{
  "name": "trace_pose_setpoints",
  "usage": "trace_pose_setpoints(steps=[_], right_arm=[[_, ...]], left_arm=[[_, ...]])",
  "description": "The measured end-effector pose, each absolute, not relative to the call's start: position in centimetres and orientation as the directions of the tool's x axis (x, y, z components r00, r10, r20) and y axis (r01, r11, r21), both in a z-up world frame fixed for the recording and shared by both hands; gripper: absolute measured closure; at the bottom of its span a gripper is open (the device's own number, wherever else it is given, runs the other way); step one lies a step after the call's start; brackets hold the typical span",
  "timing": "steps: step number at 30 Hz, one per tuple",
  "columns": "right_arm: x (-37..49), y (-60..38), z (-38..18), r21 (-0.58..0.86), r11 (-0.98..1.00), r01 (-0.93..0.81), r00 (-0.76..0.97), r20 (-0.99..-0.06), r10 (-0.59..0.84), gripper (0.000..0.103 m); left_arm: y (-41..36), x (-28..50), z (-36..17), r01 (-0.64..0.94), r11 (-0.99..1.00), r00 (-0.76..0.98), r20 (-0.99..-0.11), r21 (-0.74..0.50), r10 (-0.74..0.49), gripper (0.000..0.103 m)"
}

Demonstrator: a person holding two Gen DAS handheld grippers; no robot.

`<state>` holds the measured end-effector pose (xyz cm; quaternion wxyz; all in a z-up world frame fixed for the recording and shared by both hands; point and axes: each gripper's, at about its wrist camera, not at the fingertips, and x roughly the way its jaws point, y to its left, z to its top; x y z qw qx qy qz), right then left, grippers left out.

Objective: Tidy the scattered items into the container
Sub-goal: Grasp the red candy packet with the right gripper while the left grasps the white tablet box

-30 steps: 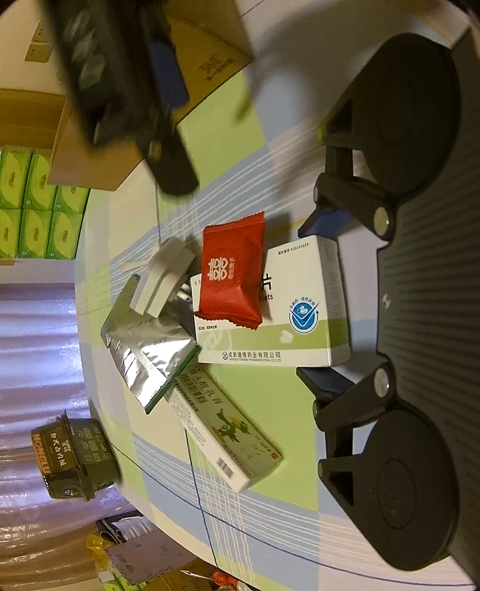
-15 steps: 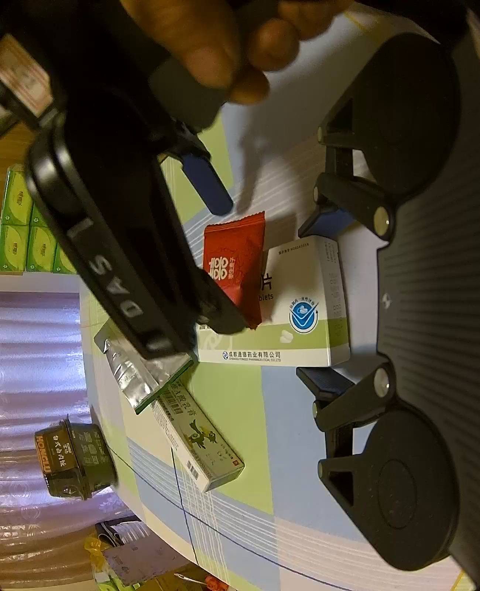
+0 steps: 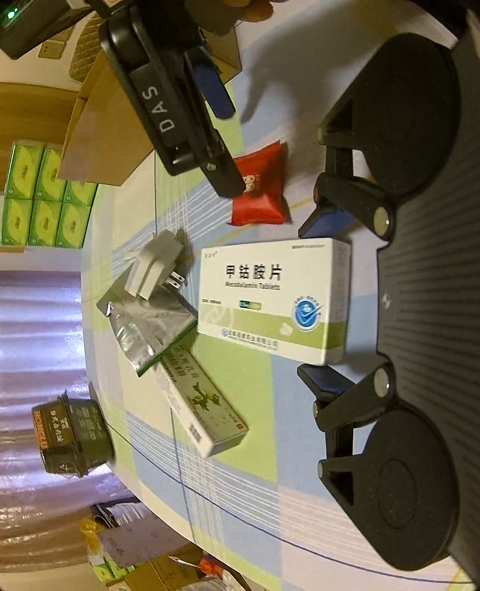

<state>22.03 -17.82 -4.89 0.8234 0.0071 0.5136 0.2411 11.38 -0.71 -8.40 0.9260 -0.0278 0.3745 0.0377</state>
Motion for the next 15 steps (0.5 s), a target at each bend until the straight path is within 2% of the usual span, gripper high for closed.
trace_pose_setpoints(steps=[4, 6, 10, 15], right_arm=[[21.7, -17.0, -5.3, 0.246, 0.879, -0.41, 0.347, -0.849, 0.399, 0.006], [21.8, -17.1, -5.5, 0.248, 0.883, -0.4, 0.347, -0.85, 0.396, 0.006], [21.8, -17.4, -5.6, 0.251, 0.882, -0.398, 0.349, -0.848, 0.399, 0.006], [21.4, -16.2, -6.0, 0.253, 0.869, -0.426, 0.331, -0.85, 0.41, 0.006]], left_arm=[[-0.3, 12.5, -8.7, -0.055, 0.998, 0.703, -0.71, -0.002, 0.037, 0.03], [0.1, 13.0, -8.9, -0.042, 0.999, 0.694, -0.719, -0.002, 0.028, 0.034], [0.9, 12.7, -8.6, -0.113, 0.994, 0.69, -0.719, 0.007, 0.084, 0.035], [1.8, 12.1, -8.3, -0.14, 0.989, 0.656, -0.753, -0.047, 0.057, 0.034]])
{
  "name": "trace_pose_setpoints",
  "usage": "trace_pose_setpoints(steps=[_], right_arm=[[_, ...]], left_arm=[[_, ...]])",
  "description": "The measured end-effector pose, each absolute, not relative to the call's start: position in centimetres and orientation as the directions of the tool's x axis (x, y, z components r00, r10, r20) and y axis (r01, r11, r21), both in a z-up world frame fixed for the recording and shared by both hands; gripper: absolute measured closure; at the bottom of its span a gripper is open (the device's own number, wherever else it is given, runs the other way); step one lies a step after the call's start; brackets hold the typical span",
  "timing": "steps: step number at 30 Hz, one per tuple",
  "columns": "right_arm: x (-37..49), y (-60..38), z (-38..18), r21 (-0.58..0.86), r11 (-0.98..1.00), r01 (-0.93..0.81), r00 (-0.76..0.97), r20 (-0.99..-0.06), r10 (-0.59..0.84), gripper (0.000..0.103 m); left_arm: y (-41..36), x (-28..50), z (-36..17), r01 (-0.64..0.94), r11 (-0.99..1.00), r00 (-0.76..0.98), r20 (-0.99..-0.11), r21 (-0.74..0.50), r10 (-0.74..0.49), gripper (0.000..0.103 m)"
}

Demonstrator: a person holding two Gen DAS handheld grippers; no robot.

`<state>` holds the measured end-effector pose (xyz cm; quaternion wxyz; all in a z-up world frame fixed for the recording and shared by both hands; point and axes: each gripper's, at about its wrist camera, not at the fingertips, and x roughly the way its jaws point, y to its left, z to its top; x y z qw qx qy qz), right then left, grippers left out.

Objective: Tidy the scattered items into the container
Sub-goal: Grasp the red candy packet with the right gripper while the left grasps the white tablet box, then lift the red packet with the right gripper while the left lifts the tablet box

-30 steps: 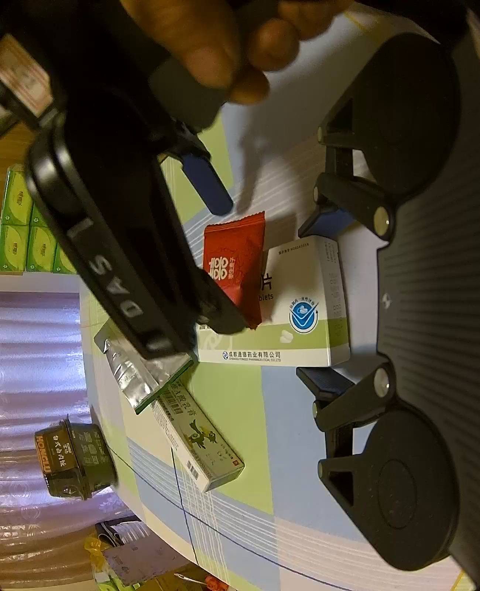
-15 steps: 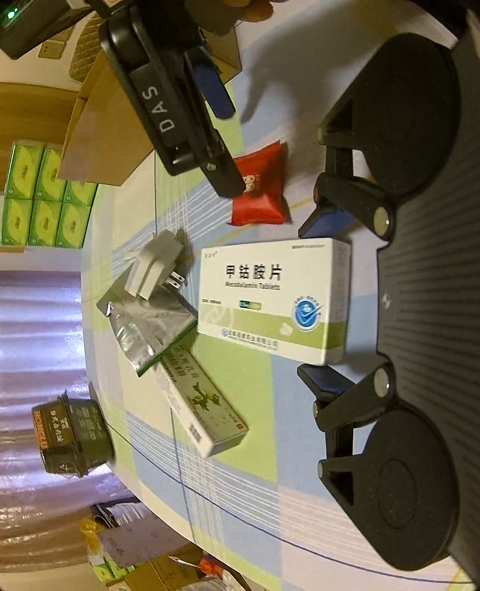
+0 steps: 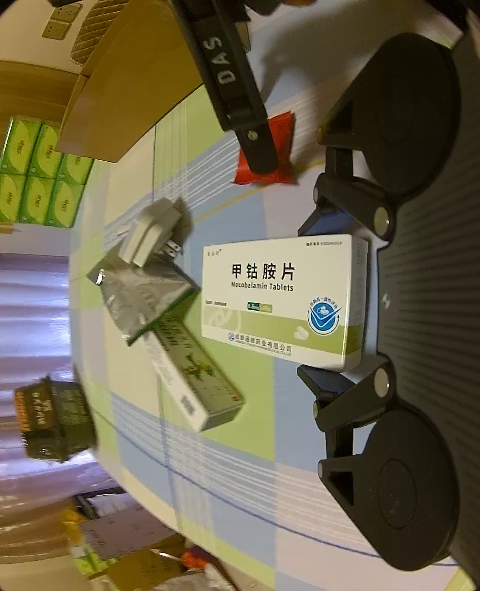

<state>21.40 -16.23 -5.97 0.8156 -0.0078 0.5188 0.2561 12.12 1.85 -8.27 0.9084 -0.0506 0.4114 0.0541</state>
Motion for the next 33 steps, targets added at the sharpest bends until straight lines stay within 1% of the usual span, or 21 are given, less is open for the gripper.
trace_pose_setpoints(steps=[5, 9, 10, 11, 13, 14, 15, 16, 17, 18, 27, 33], right_arm=[[21.4, -15.1, -6.6, 0.244, 0.875, -0.419, 0.345, -0.848, 0.402, 0.006], [21.3, -14.4, -6.9, 0.209, 0.882, -0.423, 0.368, -0.85, 0.378, 0.006], [21.2, -14.2, -6.9, 0.189, 0.882, -0.432, 0.377, -0.85, 0.367, 0.014], [21.0, -14.0, -6.8, 0.152, 0.88, -0.45, 0.394, -0.851, 0.348, 0.033], [20.9, -14.1, -6.7, 0.115, 0.876, -0.468, 0.403, -0.855, 0.327, 0.045], [20.9, -14.3, -6.6, 0.112, 0.877, -0.467, 0.403, -0.856, 0.324, 0.054], [21.0, -14.6, -6.6, 0.111, 0.879, -0.464, 0.404, -0.857, 0.322, 0.058], [21.0, -14.9, -6.5, 0.116, 0.88, -0.461, 0.4, -0.858, 0.322, 0.066], [21.0, -15.2, -6.5, 0.116, 0.88, -0.46, 0.397, -0.86, 0.321, 0.081], [20.9, -15.4, -6.5, 0.112, 0.881, -0.46, 0.397, -0.861, 0.317, 0.081], [21.3, -16.5, -6.4, 0.192, 0.889, -0.416, 0.394, -0.843, 0.367, 0.081], [21.4, -16.3, -6.5, 0.192, 0.888, -0.418, 0.406, -0.835, 0.372, 0.081]], left_arm=[[2.8, 12.0, -7.5, -0.138, 0.989, 0.663, -0.746, -0.043, 0.06, 0.03], [3.4, 12.0, -7.0, -0.134, 0.99, 0.673, -0.738, -0.047, 0.056, 0.03], [3.5, 12.0, -6.9, -0.134, 0.99, 0.674, -0.737, -0.05, 0.054, 0.03], [3.6, 12.0, -6.9, -0.135, 0.989, 0.674, -0.737, -0.054, 0.051, 0.03], [3.7, 12.1, -6.9, -0.131, 0.99, 0.67, -0.741, -0.059, 0.045, 0.03], [3.7, 12.2, -7.0, -0.125, 0.99, 0.668, -0.743, -0.059, 0.04, 0.03], [3.6, 12.3, -7.0, -0.118, 0.991, 0.667, -0.745, -0.057, 0.036, 0.03], [3.4, 12.4, -7.0, -0.109, 0.992, 0.664, -0.747, -0.055, 0.032, 0.029], [3.3, 12.6, -7.0, -0.1, 0.993, 0.661, -0.75, -0.054, 0.026, 0.028], [3.2, 12.8, -7.0, -0.092, 0.994, 0.658, -0.752, -0.052, 0.022, 0.026], [3.4, 14.4, -6.9, -0.064, 0.996, 0.66, -0.751, -0.056, 0.001, 0.024], [3.4, 15.1, -7.3, -0.047, 0.997, 0.647, -0.763, -0.055, -0.012, 0.023]])
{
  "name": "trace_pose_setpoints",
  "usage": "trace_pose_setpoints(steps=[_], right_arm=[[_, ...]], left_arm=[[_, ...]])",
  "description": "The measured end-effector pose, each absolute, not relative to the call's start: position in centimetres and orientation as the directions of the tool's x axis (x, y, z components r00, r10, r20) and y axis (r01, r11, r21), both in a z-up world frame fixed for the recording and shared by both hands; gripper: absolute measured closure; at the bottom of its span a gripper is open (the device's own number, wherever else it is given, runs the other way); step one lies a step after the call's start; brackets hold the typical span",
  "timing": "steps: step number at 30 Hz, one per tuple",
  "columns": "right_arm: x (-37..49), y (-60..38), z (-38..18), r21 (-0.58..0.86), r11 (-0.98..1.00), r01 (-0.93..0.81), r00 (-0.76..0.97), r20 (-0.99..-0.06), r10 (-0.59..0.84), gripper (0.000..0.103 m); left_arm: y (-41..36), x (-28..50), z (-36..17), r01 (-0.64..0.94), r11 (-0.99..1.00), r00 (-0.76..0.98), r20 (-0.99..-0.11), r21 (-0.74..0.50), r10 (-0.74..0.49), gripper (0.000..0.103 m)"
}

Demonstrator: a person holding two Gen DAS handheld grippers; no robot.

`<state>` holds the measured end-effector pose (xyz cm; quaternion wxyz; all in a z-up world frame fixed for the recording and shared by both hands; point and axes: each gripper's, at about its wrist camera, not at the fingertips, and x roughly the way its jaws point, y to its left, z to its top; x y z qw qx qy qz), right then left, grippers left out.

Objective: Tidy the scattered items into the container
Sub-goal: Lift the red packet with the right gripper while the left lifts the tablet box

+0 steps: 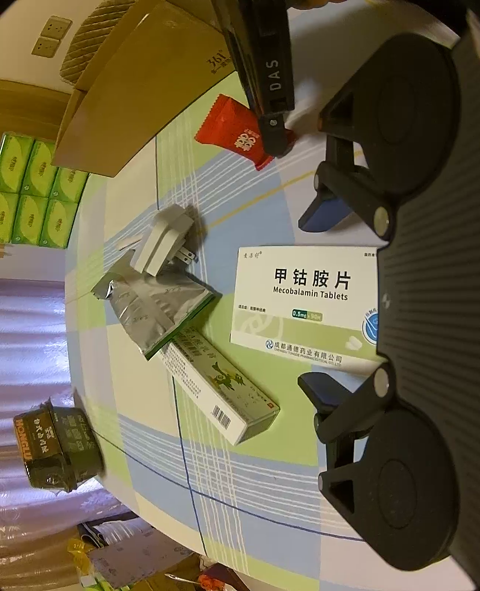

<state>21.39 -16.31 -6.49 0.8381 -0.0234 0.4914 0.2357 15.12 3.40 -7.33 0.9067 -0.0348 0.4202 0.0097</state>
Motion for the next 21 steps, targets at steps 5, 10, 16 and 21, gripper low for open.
trace_pose_setpoints(steps=[5, 10, 16, 21], right_arm=[[21.2, -16.2, -6.5, 0.187, 0.884, -0.429, 0.413, -0.83, 0.376, 0.081], [21.0, -16.2, -6.2, 0.181, 0.881, -0.437, 0.427, -0.82, 0.38, 0.082], [20.6, -16.5, -5.7, 0.179, 0.882, -0.437, 0.446, -0.808, 0.385, 0.082], [20.1, -16.8, -5.0, 0.179, 0.881, -0.437, 0.473, -0.787, 0.395, 0.082]], left_arm=[[3.2, 15.6, -7.7, -0.033, 0.998, 0.632, -0.775, -0.047, -0.015, 0.027], [3.1, 16.1, -7.8, -0.026, 0.999, 0.62, -0.784, -0.033, -0.009, 0.035], [3.0, 15.4, -7.3, -0.032, 0.999, 0.626, -0.78, -0.028, -0.002, 0.036], [2.8, 14.5, -6.4, -0.037, 0.999, 0.635, -0.772, -0.023, 0.005, 0.036]])
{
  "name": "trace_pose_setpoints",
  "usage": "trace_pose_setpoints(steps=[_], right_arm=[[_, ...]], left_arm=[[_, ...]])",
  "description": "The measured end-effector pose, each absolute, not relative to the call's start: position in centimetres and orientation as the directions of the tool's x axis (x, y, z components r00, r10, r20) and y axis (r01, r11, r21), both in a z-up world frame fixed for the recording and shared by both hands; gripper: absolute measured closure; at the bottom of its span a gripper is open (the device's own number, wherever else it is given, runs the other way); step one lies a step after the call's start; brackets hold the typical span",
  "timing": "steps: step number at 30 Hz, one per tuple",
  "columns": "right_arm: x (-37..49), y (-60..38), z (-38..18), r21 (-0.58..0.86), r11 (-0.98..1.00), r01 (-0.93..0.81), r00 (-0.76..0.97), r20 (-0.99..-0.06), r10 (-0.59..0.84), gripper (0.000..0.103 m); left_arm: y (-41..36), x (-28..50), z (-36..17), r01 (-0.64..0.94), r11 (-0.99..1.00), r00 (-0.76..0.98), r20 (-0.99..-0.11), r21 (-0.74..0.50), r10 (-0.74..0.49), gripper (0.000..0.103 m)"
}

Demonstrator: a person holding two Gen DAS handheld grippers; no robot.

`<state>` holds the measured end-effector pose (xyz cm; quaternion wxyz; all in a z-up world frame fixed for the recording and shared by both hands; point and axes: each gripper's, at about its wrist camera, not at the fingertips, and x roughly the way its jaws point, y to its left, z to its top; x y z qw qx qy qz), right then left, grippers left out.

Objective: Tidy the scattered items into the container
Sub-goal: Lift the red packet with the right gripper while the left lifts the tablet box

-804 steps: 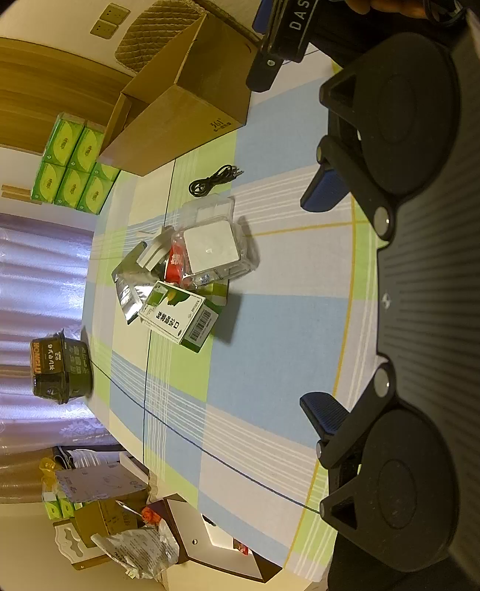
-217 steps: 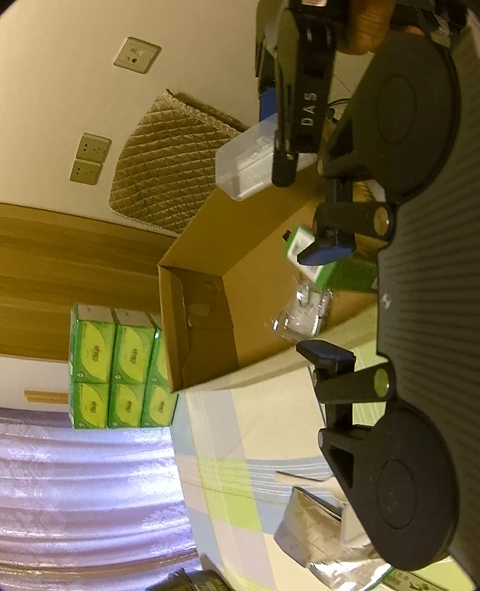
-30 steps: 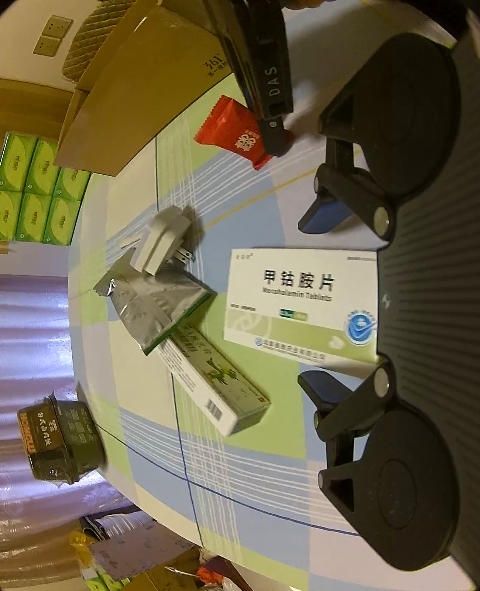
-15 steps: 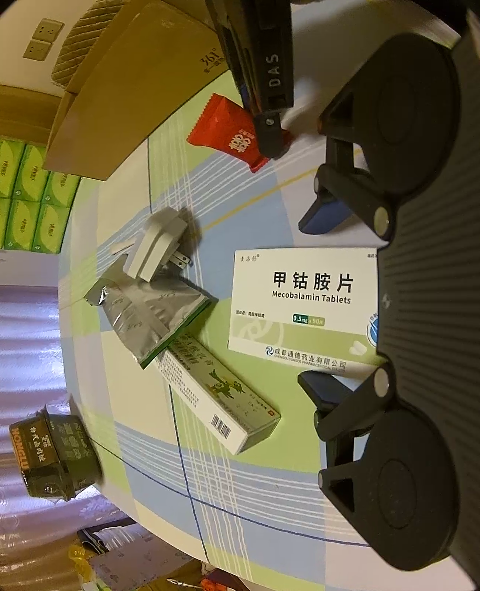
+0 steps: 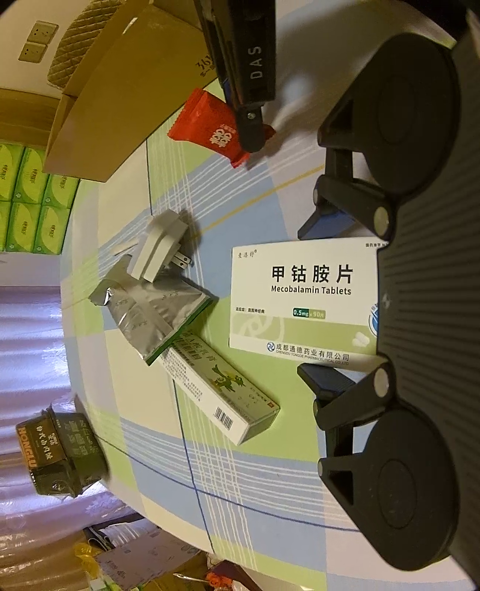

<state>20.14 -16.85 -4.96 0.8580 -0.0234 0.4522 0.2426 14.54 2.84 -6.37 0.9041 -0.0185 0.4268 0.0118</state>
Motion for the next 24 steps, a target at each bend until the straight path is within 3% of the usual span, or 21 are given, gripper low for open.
trace_pose_setpoints(steps=[24], right_arm=[[14.8, -19.8, -1.2, 0.219, 0.881, -0.419, 0.528, -0.731, 0.432, 0.082]], left_arm=[[0.2, 11.3, -1.9, -0.023, 0.999, 0.668, -0.744, -0.032, -0.009, 0.036]])
